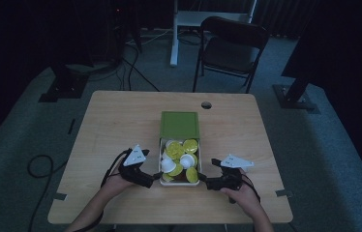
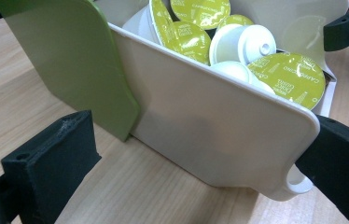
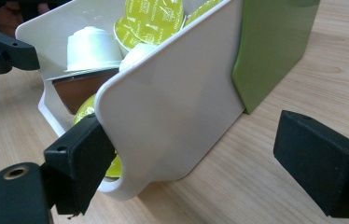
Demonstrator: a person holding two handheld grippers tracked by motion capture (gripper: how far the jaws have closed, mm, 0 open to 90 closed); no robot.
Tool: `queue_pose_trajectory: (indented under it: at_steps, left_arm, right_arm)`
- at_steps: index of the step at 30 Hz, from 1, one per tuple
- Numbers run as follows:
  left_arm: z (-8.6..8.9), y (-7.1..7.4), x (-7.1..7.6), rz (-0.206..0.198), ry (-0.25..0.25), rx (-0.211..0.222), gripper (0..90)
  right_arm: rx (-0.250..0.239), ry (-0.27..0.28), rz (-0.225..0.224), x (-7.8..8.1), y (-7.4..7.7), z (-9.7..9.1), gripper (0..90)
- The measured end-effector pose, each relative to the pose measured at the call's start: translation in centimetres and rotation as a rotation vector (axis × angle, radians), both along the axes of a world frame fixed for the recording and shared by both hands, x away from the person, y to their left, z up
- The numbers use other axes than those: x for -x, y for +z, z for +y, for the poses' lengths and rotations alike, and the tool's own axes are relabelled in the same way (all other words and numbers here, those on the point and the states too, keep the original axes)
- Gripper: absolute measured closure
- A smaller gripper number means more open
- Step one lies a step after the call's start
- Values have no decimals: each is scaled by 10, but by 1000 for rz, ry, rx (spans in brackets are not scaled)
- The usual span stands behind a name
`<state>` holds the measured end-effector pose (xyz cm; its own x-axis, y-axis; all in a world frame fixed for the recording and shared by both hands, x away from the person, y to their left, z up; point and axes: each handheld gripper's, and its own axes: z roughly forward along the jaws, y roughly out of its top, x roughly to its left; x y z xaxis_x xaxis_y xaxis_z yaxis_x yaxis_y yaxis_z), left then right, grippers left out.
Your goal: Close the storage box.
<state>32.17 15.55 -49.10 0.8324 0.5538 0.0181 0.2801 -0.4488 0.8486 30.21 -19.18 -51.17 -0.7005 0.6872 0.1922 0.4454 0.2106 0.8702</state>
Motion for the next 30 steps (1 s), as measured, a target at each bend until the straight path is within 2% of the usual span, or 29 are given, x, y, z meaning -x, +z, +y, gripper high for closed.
queue_pose_trajectory:
  at_steps: [9, 30]
  left_arm:
    - [2, -2, -8, 5, 16, 14, 4]
    - [0, 1, -27, 7, 17, -10, 4]
  right_arm:
    - [12, -6, -5, -7, 1, 2, 123]
    - [17, -27, -4, -23, 1, 3, 119]
